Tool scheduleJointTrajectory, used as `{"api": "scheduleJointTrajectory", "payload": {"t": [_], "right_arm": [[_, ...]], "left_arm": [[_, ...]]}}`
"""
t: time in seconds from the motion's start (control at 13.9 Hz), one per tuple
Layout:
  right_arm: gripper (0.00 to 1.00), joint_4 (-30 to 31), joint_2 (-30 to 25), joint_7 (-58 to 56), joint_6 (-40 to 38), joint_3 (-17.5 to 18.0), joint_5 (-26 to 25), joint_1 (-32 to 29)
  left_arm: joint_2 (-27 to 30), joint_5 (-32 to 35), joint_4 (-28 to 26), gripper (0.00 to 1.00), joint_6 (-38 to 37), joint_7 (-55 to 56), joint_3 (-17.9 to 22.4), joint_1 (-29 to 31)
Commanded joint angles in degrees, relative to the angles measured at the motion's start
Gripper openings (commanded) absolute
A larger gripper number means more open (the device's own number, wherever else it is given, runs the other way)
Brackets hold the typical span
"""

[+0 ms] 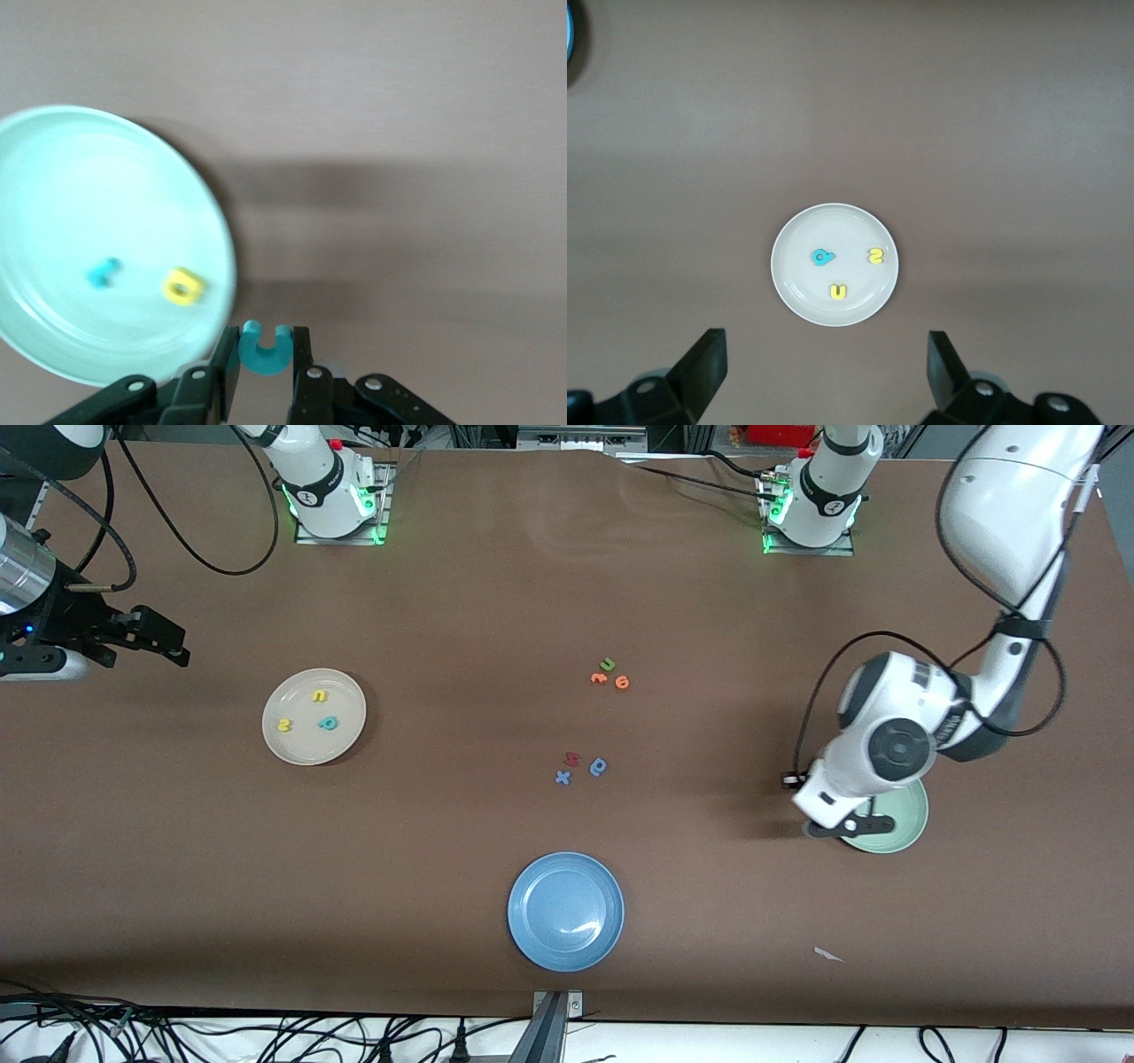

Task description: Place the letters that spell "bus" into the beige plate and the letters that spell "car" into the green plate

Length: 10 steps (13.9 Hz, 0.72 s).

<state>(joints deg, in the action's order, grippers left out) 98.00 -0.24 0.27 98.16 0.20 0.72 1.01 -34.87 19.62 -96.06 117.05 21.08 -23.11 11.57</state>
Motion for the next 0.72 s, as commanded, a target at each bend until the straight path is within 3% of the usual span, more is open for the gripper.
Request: {"api": "scheduleJointTrajectory", "payload": {"t": [0.0, 0.07, 0.14, 0.22, 0.29, 0.65], "right_arm": [[1.00, -0.8, -0.2, 0.5, -1.0, 0.6, -0.9, -0.6], [1.00, -0.8, -0.2, 0.5, -1.0, 0.6, -0.9, -0.5], [1.00, -0.8, -0.2, 0.5, -1.0, 0.6, -0.9, -0.5], [1.00, -0.8, -0.2, 0.5, -1.0, 0.6, -0.9, -0.6], [1.00, -0.8, -0.2, 0.5, -1.0, 0.6, -0.8, -0.6], [1.00, -0.8, -0.2, 0.5, -1.0, 0.6, -0.8, -0.6]], "left_arm": [[-1.2, 2.0, 0.2, 0.19, -1.0, -10.7, 0.0, 4.1], [-1.6, 2.8, 0.2, 0.21, -0.9, -13.0, 0.6, 4.9], [-2.0, 4.8, 0.3, 0.30, -0.9, -15.0, 1.9, 5.0], [-2.5, 6.5, 0.5, 0.61, -0.9, -17.4, 2.5, 5.0], [-2.5, 7.5, 0.7, 1.00, -0.8, -19.3, 2.5, 5.0], [-1.0, 4.0, 8.1, 1.00, -4.6, -18.9, 2.0, 5.0]]}}
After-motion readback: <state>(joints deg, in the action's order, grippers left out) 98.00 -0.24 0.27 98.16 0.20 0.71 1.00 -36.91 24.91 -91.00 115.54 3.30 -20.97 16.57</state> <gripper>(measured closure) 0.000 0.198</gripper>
